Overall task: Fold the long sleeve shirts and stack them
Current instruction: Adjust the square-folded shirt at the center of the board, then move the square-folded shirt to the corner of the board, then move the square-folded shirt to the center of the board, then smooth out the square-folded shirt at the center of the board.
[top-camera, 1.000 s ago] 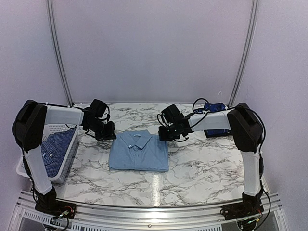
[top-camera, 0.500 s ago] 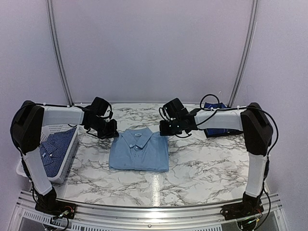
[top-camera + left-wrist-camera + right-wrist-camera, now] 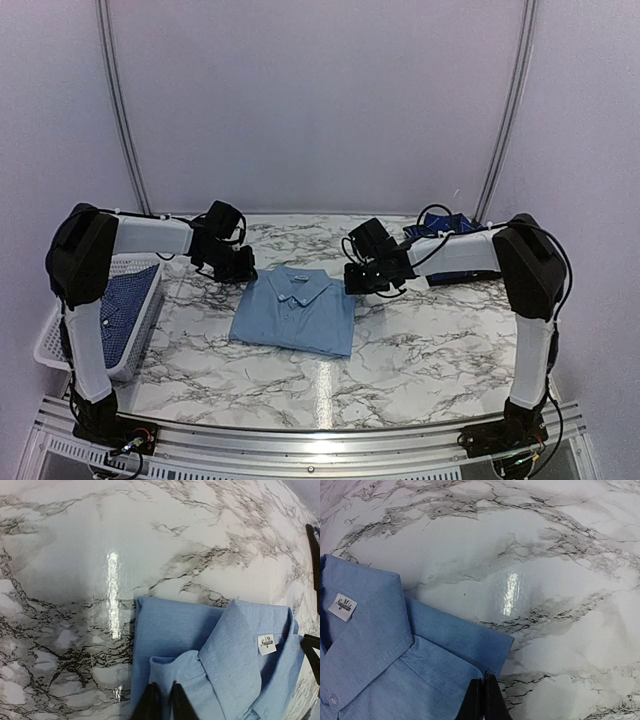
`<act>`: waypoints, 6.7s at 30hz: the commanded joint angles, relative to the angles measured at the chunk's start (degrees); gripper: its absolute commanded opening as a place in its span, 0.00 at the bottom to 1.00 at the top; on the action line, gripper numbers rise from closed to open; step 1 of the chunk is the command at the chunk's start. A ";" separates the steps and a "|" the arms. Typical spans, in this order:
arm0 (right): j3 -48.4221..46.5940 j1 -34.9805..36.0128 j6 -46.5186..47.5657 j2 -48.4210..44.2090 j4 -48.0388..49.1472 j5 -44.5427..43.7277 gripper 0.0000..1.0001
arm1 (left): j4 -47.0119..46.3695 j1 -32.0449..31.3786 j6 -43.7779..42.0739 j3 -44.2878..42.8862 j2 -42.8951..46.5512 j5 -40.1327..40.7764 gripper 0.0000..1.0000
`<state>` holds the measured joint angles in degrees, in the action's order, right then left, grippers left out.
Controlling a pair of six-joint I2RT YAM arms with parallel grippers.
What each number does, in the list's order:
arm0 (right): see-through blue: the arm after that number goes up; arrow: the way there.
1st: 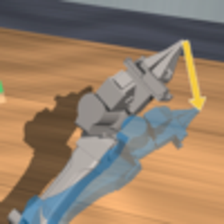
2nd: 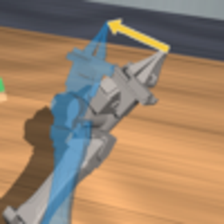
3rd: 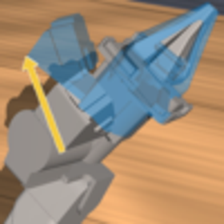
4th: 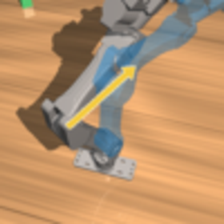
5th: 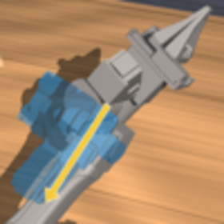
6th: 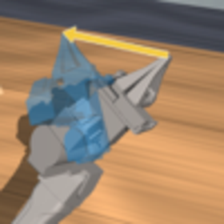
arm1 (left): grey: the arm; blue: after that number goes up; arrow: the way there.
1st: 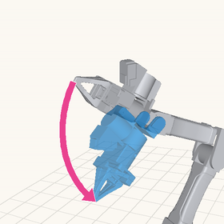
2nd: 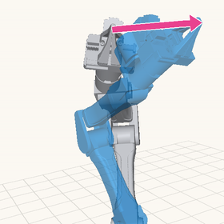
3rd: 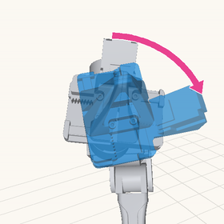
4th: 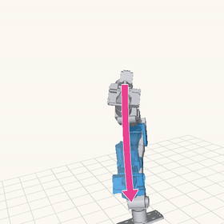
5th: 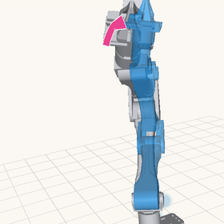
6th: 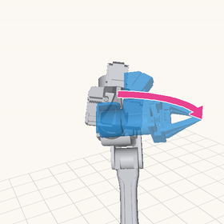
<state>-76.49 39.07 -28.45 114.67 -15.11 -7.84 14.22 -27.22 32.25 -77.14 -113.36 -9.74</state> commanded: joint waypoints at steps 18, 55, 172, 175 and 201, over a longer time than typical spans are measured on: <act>-5.71 3.92 1.20 -3.33 -8.14 -7.58 0.29 | 2.06 0.42 -2.41 2.95 8.16 -3.27 0.13; -31.32 11.55 -0.21 25.05 -3.62 7.02 0.47 | 5.41 9.98 -2.39 3.91 13.32 -4.78 0.22; 15.25 11.95 -23.47 -11.46 -1.44 2.71 0.00 | 7.07 8.81 -4.48 14.47 27.61 -16.81 0.44; 14.33 12.69 -22.12 -12.13 -1.72 3.59 0.09 | 7.06 8.68 -4.24 14.70 27.74 -16.65 0.44; 33.47 -3.51 -13.53 -27.52 -4.15 -3.70 0.24 | 6.64 7.10 -2.25 13.61 23.56 -13.30 0.44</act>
<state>-46.48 36.25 -41.74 87.66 -20.56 -11.97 20.97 -19.84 29.58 -62.98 -88.47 -24.27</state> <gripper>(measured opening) 0.246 0.438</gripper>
